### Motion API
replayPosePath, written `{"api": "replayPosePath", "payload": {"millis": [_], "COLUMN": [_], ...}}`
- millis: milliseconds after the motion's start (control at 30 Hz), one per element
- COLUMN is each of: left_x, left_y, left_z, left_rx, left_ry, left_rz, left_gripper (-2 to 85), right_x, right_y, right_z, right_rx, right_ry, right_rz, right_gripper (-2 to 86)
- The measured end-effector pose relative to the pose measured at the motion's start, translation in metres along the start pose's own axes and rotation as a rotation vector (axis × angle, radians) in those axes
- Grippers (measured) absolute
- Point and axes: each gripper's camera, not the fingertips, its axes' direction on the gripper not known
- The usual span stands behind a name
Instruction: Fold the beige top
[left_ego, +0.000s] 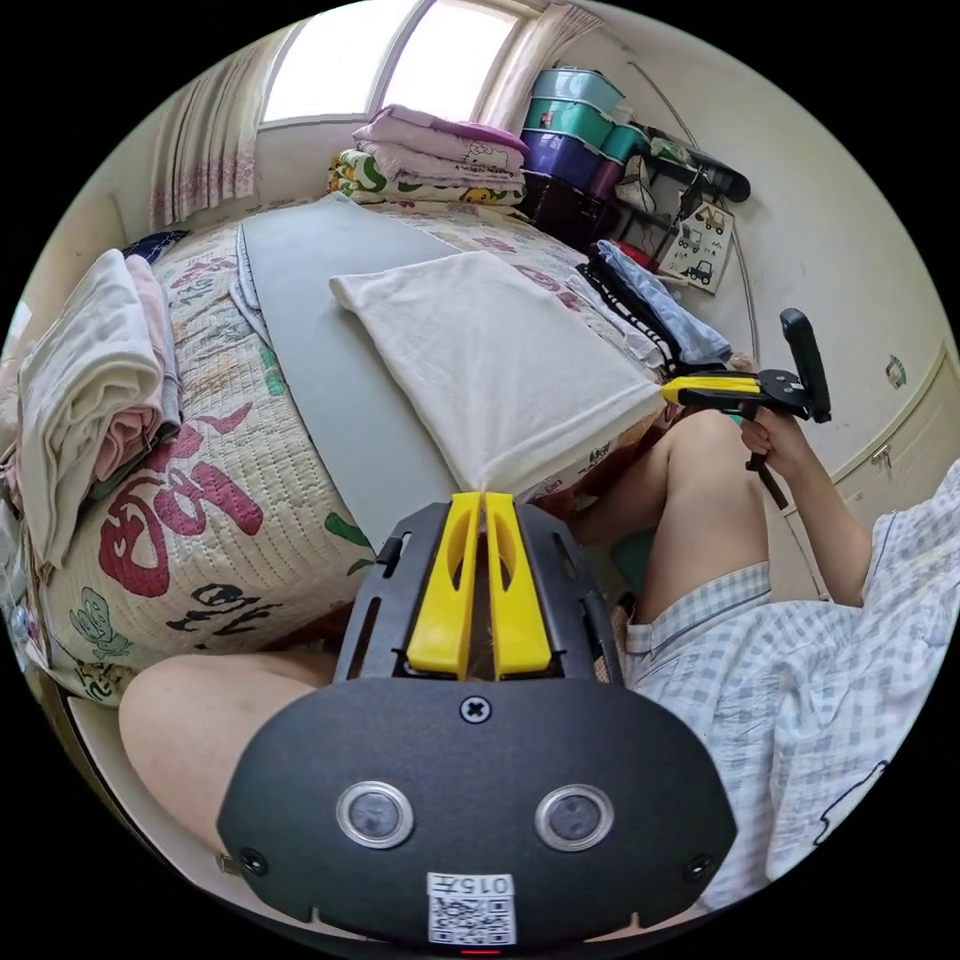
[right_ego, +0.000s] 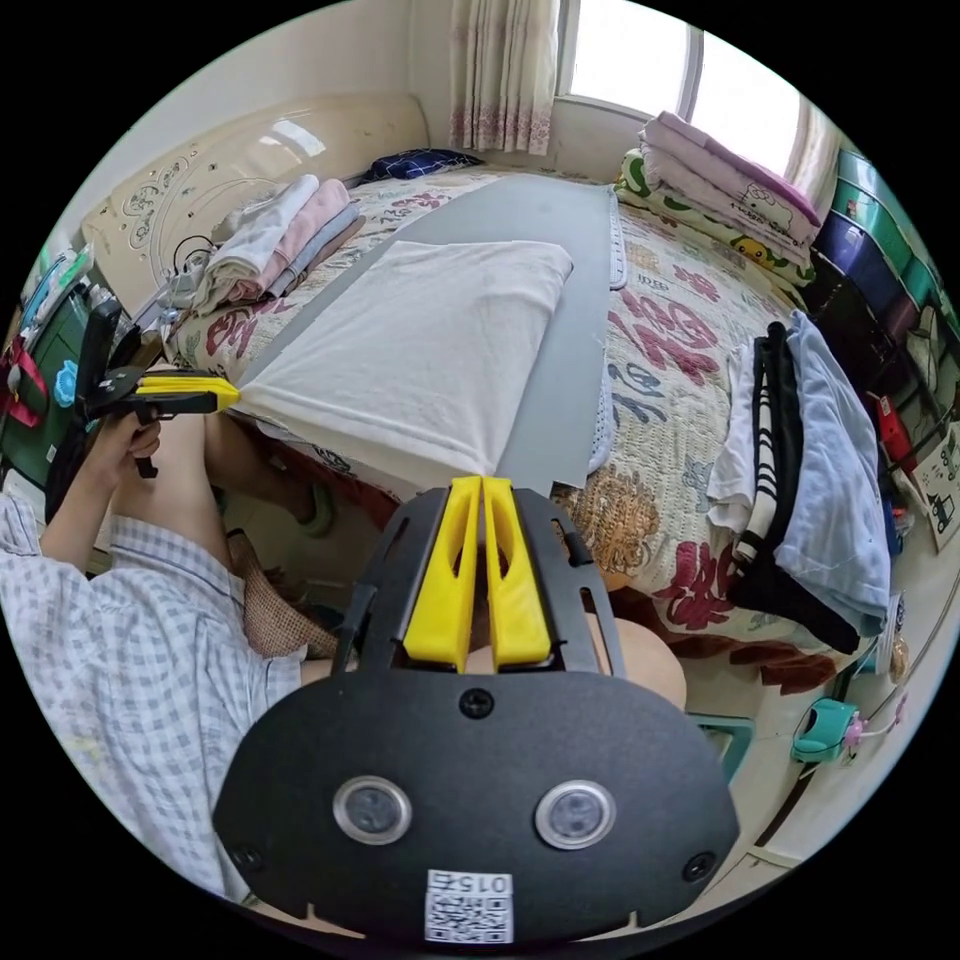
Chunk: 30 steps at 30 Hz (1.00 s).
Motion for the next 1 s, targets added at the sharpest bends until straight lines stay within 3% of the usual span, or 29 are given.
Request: {"api": "replayPosePath", "payload": {"millis": [333, 667, 833, 1000], "left_x": [-0.011, -0.041, -0.077, -0.117], "left_y": [-0.004, -0.009, -0.019, -0.061], "left_z": [0.028, 0.035, 0.013, 0.007], "left_rx": [-0.035, -0.063, 0.042, 0.14], "left_ry": [0.0, 0.037, 0.034, 0.065], "left_rz": [-0.021, -0.072, -0.133, -0.125], "left_gripper": [-0.5, 0.3, 2.3, 6.4], "right_x": [-0.017, 0.0, 0.027, 0.066], "right_y": [-0.045, -0.088, -0.106, -0.135], "right_z": [-0.028, -0.089, -0.141, -0.199], "right_rx": [-0.105, -0.168, -0.079, 0.142], "right_ry": [0.042, -0.06, -0.187, -0.332], "right_rz": [-0.017, 0.07, 0.174, 0.287], "right_gripper": [-0.4, 0.0, 0.4, 1.2]}}
